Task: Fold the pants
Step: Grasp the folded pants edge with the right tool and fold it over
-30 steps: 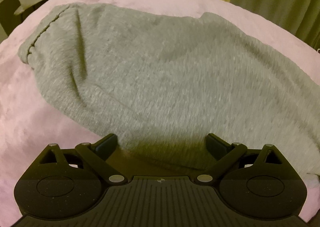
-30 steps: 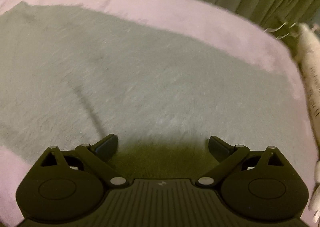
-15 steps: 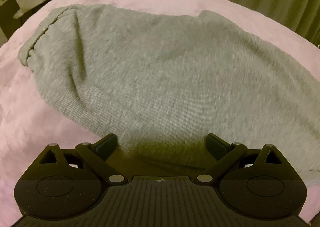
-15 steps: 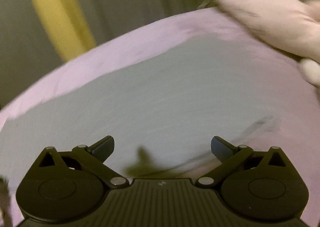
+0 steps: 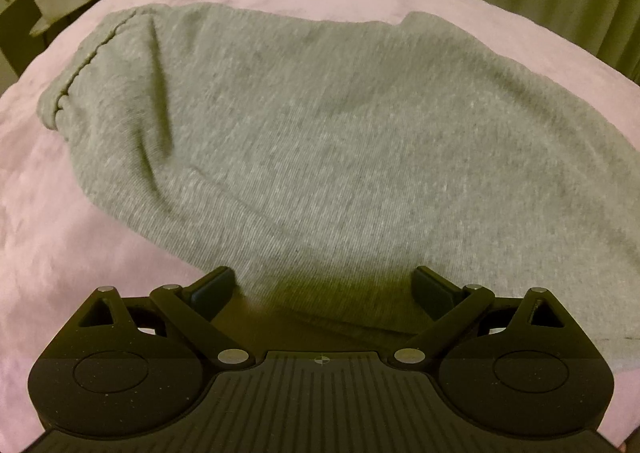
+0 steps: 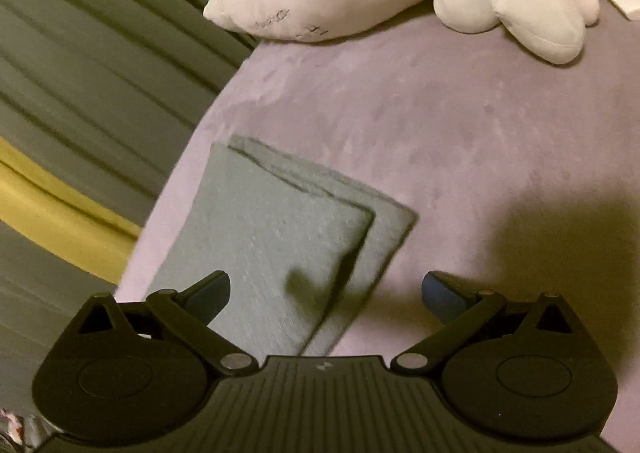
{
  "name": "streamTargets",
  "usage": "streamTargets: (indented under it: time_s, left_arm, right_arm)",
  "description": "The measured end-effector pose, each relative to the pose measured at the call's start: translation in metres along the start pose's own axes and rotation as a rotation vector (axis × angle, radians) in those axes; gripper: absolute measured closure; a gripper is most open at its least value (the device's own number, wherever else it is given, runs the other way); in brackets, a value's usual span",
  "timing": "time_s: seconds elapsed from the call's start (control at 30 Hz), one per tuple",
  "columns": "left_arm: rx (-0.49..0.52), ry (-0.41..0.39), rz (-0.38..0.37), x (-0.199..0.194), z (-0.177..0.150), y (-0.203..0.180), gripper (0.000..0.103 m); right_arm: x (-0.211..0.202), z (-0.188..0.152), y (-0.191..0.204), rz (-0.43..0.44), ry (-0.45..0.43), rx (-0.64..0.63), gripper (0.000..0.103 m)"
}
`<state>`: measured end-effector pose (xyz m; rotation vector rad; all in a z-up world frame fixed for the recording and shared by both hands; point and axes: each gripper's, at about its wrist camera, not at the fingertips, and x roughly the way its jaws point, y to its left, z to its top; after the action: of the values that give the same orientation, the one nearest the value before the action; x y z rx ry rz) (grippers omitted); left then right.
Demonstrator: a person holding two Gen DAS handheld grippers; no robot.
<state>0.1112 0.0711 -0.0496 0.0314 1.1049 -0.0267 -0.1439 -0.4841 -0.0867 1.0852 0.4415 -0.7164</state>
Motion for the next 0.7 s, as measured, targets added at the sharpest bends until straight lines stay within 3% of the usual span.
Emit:
streamTargets:
  time_s: [0.13,0.2,0.27,0.33,0.37,0.4,0.47,0.57,0.7]
  left_arm:
    - [0.002,0.000,0.001,0.001,0.000,0.000,0.004]
    - [0.002,0.001,0.001,0.001,0.000,0.000,0.004]
    - [0.002,0.001,0.001,0.001,0.000,0.000,0.003]
    - [0.002,0.002,0.002,0.001,0.000,0.000,0.003]
    - [0.003,0.002,0.002,0.002,0.001,0.000,0.003]
    - [0.003,0.002,0.002,0.002,0.001,0.000,0.003]
    - [0.004,0.003,0.002,0.003,0.001,0.000,0.003]
    - [0.008,0.003,0.005,0.003,0.002,0.000,0.003]
    - [0.009,0.004,0.005,0.004,0.002,0.000,0.003]
  right_arm:
    - [0.007,0.003,0.009,-0.027,0.002,-0.045,0.011]
    - [0.000,-0.002,0.010,-0.014,0.009,-0.069,0.031]
    - [0.003,-0.003,0.013,-0.007,0.025,-0.073,0.036]
    - [0.008,-0.002,0.015,-0.014,0.015,-0.089,0.050]
    - [0.009,-0.002,0.016,-0.013,0.015,-0.088,0.063]
    - [0.011,-0.001,0.016,-0.007,0.021,-0.079,0.066]
    - [0.013,-0.001,0.012,-0.001,0.017,-0.058,0.070]
    - [0.013,-0.001,0.007,0.011,0.017,-0.061,0.068]
    - [0.019,0.002,0.008,0.046,0.015,-0.046,0.053]
